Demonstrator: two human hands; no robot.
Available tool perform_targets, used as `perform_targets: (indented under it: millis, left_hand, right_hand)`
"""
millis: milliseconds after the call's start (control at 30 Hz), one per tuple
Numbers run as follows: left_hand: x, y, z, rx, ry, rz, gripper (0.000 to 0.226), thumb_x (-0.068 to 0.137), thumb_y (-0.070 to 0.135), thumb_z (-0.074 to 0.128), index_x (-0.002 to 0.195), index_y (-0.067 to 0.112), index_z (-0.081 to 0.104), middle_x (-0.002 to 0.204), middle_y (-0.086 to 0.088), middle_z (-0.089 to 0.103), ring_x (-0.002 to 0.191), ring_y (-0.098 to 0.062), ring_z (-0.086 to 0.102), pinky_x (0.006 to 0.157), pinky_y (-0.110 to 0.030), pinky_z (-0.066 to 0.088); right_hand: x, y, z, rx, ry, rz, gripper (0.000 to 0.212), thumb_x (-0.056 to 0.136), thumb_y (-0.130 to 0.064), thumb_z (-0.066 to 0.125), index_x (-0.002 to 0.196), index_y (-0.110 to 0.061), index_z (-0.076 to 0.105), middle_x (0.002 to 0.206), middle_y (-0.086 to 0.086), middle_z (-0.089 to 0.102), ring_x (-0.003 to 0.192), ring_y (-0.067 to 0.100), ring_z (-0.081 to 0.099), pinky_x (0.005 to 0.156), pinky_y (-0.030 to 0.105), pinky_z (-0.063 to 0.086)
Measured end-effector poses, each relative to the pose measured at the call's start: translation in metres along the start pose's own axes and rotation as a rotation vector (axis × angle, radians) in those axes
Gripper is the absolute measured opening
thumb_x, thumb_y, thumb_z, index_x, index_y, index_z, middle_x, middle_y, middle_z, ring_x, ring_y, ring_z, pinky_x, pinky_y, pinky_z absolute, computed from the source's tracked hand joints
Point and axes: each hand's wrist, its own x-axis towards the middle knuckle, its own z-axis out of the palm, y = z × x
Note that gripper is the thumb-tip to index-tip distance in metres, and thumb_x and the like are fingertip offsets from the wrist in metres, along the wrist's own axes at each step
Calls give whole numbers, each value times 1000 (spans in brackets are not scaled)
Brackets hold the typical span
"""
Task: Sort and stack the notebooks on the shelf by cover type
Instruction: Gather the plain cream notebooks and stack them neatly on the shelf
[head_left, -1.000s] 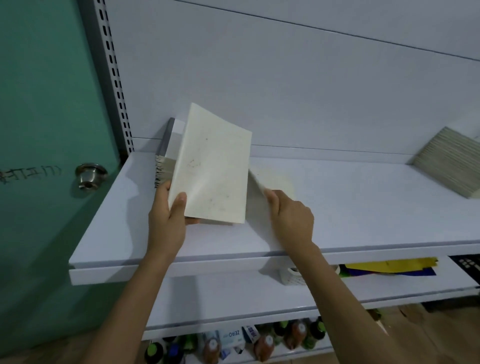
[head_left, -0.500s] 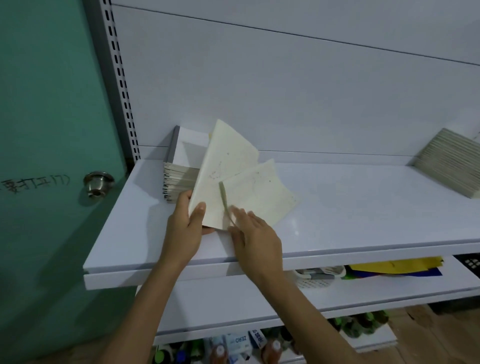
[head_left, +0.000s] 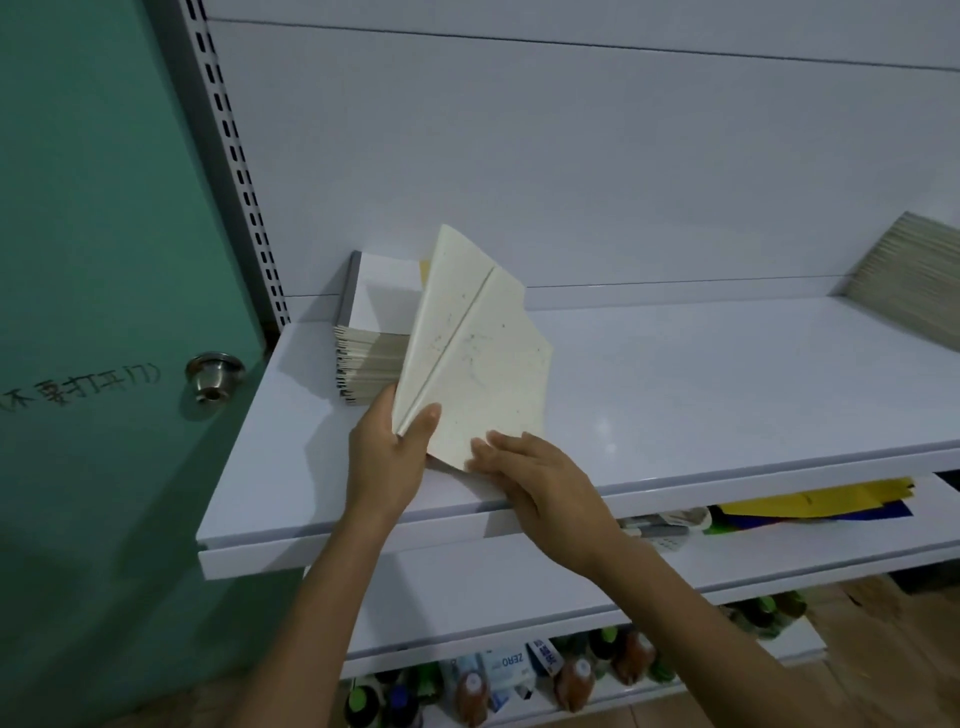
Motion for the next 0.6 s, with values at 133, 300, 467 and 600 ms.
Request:
perform_targets:
  millis: [133, 300, 467, 600]
  left_hand:
    - [-11, 19, 9, -100, 17, 17, 19, 88, 24, 64, 102, 35, 57, 98, 18, 65, 90, 0, 63, 70, -20, 54]
    - [-37, 57, 47, -353, -6, -3, 22, 85, 25, 64, 103, 36, 60, 99, 19, 69, 93, -1, 65, 65, -18, 55]
    - [-76, 87, 113, -459, -164, -21, 26, 81, 30, 63, 107, 33, 61, 104, 12, 70, 96, -7, 67, 71, -24, 56]
    - [-106, 104, 171, -460, -410, -47, 26, 82, 27, 61, 107, 36, 61, 103, 12, 70, 96, -9, 66, 72, -26, 57]
  right_hand:
    - [-7, 1, -12, 122, 112, 94, 31, 97, -31, 47, 118, -19, 67, 130, -6, 61, 128, 7, 46, 106, 29, 37]
    - [-27, 12, -48, 358, 563, 529, 42, 89, -38, 62, 128, -27, 54, 134, -12, 49, 124, 2, 41, 100, 11, 32]
    - [-79, 48, -117, 969, 524, 792, 37, 90, -37, 58, 127, -33, 53, 119, -10, 66, 105, 9, 63, 88, 41, 54]
    - [-129, 78, -168, 1104, 622, 771, 26, 96, -25, 50, 117, -37, 59, 111, -15, 70, 98, 10, 67, 76, 32, 57]
